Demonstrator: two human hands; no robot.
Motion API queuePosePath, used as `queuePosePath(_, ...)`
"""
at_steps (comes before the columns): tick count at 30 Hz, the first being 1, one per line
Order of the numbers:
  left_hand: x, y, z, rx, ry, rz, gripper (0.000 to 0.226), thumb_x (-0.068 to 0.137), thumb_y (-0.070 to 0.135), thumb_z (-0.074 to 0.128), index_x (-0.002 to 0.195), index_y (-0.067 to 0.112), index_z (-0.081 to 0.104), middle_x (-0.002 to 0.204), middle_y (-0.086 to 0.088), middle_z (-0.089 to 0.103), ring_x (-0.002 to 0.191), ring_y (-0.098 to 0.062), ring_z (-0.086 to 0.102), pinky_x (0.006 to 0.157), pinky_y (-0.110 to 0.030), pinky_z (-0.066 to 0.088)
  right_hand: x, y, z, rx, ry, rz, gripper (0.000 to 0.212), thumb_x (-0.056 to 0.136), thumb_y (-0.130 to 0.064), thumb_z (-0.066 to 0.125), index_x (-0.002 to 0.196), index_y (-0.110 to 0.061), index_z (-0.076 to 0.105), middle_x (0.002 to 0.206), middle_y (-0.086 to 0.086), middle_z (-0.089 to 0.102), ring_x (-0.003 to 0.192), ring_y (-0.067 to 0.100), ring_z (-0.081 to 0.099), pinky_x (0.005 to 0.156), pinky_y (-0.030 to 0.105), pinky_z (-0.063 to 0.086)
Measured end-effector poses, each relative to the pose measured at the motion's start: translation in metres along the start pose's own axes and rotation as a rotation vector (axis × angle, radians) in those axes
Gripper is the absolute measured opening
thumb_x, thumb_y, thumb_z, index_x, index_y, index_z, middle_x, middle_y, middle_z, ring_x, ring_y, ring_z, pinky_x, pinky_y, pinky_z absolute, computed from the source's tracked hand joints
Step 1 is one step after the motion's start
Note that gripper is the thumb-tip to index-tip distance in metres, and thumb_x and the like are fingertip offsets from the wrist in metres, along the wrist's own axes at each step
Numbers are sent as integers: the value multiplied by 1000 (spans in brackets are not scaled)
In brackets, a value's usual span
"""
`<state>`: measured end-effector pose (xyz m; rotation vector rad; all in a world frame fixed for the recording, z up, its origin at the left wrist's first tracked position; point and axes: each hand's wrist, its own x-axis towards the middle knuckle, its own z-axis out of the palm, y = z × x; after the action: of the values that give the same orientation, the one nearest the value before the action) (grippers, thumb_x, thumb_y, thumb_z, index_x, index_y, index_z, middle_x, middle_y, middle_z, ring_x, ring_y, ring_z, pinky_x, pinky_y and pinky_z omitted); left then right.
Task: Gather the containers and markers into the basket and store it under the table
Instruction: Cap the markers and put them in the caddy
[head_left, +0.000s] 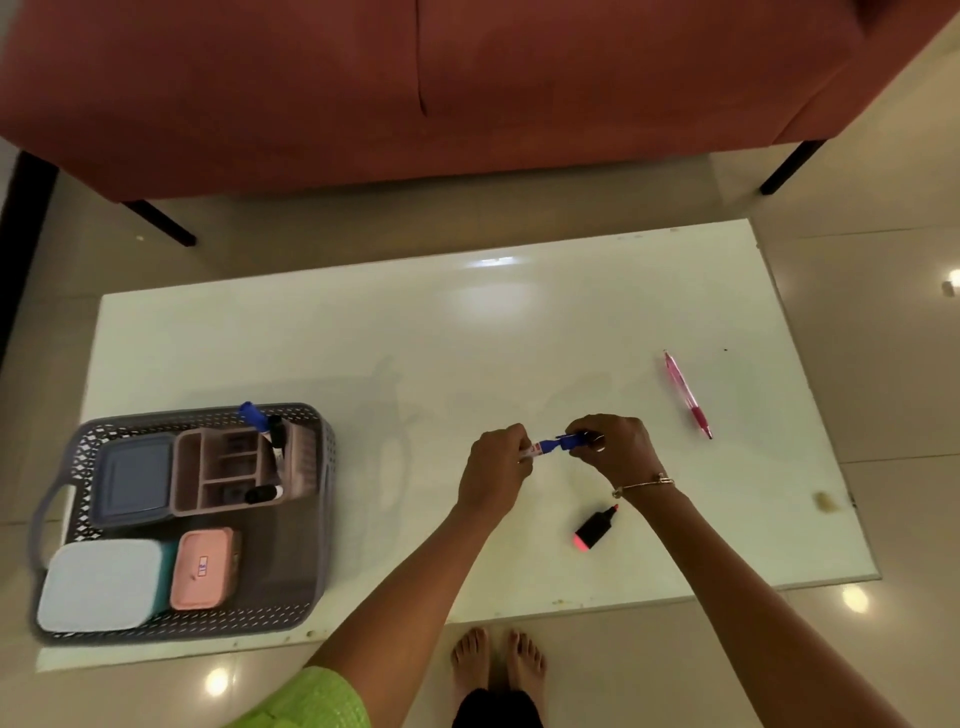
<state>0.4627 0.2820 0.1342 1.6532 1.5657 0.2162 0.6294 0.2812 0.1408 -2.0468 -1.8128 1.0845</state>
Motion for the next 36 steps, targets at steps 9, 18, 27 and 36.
queuePosePath(9,-20,-7,-32,-26,123,32,8,88,4,55,87,0,62,88,-14,74,79,-28,66,71,-40,52,1,-51,7,-16,-22,-197,18,81,-2,63,98,-2,69,90,20,72,84,35,64,81,39,49)
queuePosePath(18,-49,-42,-58,23,267,84,12,89,7,56,94,0,64,90,-14,75,79,-29,70,73,-36,55,5,-103,31,-45,-88,-279,16,85,-4,60,98,0,69,88,23,70,82,37,62,78,39,48)
queuePosePath(27,-84,-95,-144,81,485,112,25,79,19,71,102,12,65,91,-7,72,81,-22,68,69,-29,52,6,-210,30,12,-95,-420,17,75,-14,72,91,-9,73,85,12,73,72,17,60,69,19,42)
queuePosePath(36,-159,-180,-206,240,606,-391,43,85,6,59,126,4,50,121,-18,62,113,-33,56,95,-46,46,21,-351,105,15,-43,-600,20,80,-21,66,94,-7,69,92,14,68,85,26,61,75,29,43)
